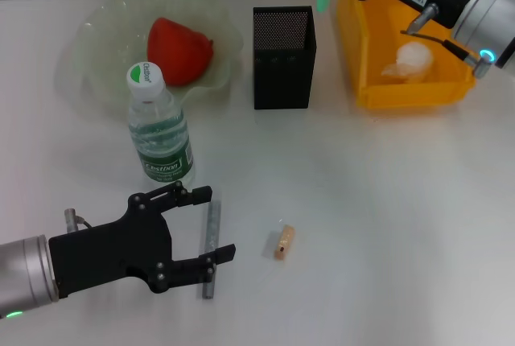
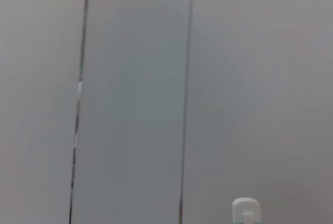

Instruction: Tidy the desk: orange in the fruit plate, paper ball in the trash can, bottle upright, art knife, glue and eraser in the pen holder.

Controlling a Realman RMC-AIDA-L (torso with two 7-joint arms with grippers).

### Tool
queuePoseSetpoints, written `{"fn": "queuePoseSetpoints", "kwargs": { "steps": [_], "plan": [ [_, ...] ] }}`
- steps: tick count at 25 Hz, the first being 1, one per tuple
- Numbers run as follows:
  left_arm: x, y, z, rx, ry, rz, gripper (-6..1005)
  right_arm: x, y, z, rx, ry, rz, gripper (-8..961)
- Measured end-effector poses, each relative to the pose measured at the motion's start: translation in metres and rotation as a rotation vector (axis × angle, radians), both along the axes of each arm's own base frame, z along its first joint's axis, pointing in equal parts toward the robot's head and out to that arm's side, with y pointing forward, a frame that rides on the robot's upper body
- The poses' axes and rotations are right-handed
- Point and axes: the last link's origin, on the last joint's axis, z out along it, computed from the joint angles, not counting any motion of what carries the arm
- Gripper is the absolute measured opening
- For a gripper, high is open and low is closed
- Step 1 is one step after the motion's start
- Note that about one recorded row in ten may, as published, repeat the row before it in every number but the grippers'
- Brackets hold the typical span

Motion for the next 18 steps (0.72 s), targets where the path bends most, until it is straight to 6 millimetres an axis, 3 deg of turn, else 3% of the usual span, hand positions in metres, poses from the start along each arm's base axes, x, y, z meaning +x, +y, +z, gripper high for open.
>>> {"fn": "queuePoseSetpoints", "kwargs": {
  "steps": [7,18],
  "plan": [
    [-0.001,0.0,0.0,0.0,0.001,0.002,820,0.019,0.02,-0.022,-0.08,0.019,-0.116,236],
    [-0.001,-0.001,0.0,-0.004,0.0,-0.001,820,0.027,0.015,-0.024,-0.098,0.038,-0.149,341]
  ]
}}
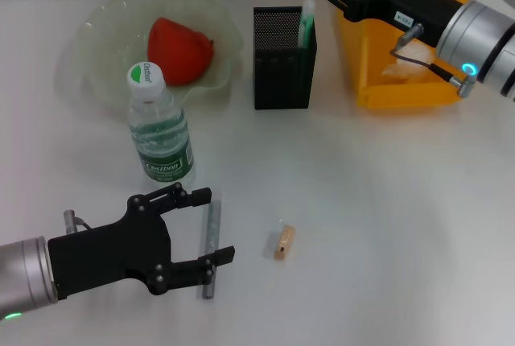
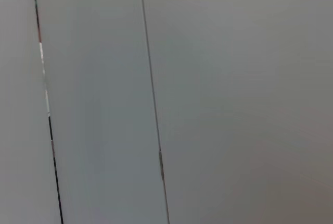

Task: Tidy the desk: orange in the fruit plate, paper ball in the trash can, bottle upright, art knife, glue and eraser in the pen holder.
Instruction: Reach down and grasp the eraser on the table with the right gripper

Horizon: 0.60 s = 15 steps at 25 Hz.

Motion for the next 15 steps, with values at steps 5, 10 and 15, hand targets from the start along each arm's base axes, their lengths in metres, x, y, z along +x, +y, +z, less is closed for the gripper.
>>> {"fn": "queuePoseSetpoints", "kwargs": {
  "steps": [5,10,15],
  "plan": [
    [0.0,0.0,0.001,0.001,-0.002,0.001,820,-0.001,-0.014,0.017,-0.026,0.062,0.006,436],
    [0.0,0.0,0.002,0.001,-0.005,0.006,820,-0.03,-0.037,0.048,-0.188,0.017,0.036,530],
    [0.0,0.001,0.002,0.0,-0.006,0.006,820,-0.042,-0.051,0.062,-0.511,-0.264,-0.117,729]
  ]
}}
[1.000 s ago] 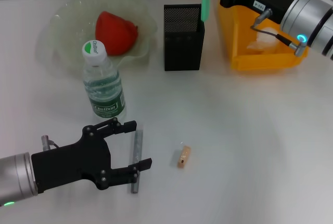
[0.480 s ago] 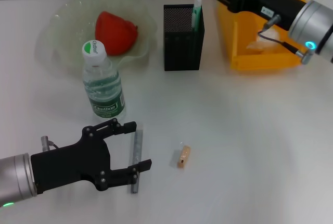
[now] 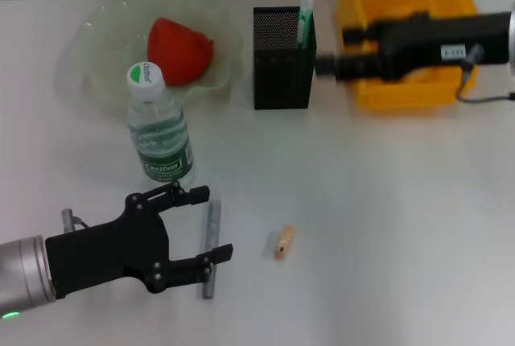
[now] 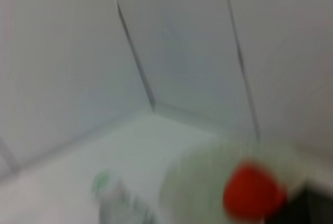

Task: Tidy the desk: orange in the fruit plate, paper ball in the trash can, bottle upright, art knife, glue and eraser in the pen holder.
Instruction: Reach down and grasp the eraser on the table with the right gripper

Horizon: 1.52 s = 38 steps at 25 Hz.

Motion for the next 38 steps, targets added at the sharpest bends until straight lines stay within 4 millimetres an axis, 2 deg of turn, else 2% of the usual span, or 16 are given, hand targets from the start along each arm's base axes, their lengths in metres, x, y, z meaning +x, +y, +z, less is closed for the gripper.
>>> {"fn": "queuePoseSetpoints", "kwargs": {
  "steps": [1,4,6,8,9,10,12,14,26,38],
  "plan": [
    [0.0,0.0,0.0,0.0,0.0,0.0,820,0.0,-0.004,0.0,-0.078,-0.068,-0.029,774],
    [0.0,0.0,0.0,-0.001,0.0,-0.002,820,-0.005,-0.016,-0.005,-0.247,-0.234,-0.032,781],
    [0.001,0.0,0.0,-0.001,0.0,-0.004,820,-0.007,-0.018,-0.009,-0.274,-0.268,-0.021,786],
    [0.001,0.0,0.0,-0.001,0.001,-0.006,820,-0.01,-0.021,-0.021,-0.331,-0.34,-0.005,787],
    [0.001,0.0,0.0,-0.001,0.001,-0.007,820,-0.011,-0.023,-0.034,-0.367,-0.427,-0.004,787],
    [0.001,0.0,0.0,-0.001,0.001,-0.007,820,-0.011,-0.023,-0.034,-0.367,-0.427,-0.004,787],
    [0.001,0.001,0.0,-0.002,0.001,-0.007,820,-0.014,-0.023,-0.046,-0.377,-0.498,-0.007,786],
    [0.0,0.001,0.0,-0.001,0.003,-0.002,820,-0.02,-0.025,-0.066,-0.392,-0.566,-0.001,786],
    [-0.007,-0.003,0.002,0.011,0.015,0.023,819,-0.032,-0.032,-0.11,-0.396,-0.639,0.029,783],
    [-0.009,-0.003,0.002,0.018,0.019,0.032,819,-0.037,-0.039,-0.136,-0.415,-0.652,0.044,769]
  ]
}}
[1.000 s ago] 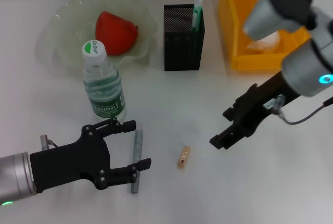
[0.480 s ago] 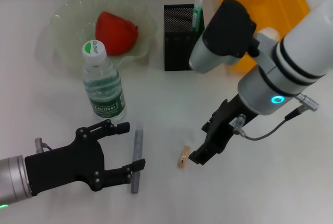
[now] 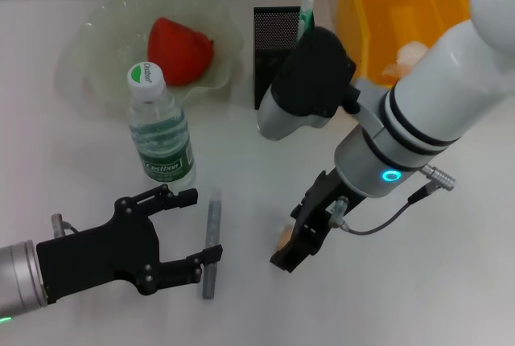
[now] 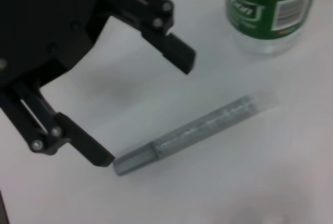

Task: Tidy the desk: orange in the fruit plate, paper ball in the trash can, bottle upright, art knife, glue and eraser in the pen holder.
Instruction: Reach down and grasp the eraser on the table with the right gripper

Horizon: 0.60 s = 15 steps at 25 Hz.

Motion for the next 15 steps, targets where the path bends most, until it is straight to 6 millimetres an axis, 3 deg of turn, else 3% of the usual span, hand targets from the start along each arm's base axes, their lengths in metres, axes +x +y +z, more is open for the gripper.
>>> {"fn": "queuePoseSetpoints", "kwargs": {
  "steps": [6,15],
  "plan": [
    [0.0,-0.001,0.0,0.0,0.0,0.002,819,0.0,-0.005,-0.01,-0.019,-0.037,0.027,758],
    [-0.001,-0.001,-0.001,-0.003,-0.001,0.006,819,0.004,0.0,-0.02,0.0,-0.051,0.039,575]
  ]
}}
